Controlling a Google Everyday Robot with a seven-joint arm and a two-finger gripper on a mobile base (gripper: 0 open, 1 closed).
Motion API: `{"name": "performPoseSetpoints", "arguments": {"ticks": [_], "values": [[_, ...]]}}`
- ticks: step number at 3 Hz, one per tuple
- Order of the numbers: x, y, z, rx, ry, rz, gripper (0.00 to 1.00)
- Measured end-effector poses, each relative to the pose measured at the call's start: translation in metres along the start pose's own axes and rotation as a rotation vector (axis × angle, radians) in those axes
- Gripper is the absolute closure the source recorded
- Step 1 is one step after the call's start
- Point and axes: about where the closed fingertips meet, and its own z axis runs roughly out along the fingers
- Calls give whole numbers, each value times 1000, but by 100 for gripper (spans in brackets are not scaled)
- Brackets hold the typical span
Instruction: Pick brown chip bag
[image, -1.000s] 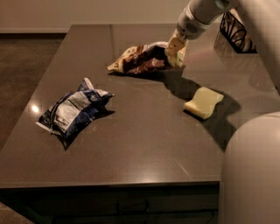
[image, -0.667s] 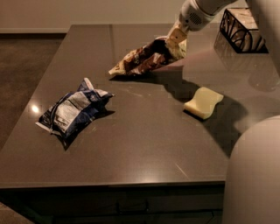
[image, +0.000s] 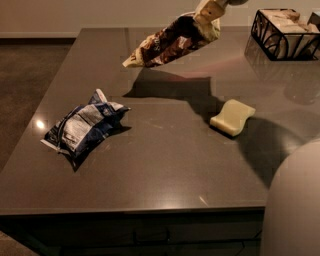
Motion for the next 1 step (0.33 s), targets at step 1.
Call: {"name": "performPoseSetpoints", "arguments": {"ticks": [1], "values": [[-1, 0, -2, 1, -3, -1, 100]]}}
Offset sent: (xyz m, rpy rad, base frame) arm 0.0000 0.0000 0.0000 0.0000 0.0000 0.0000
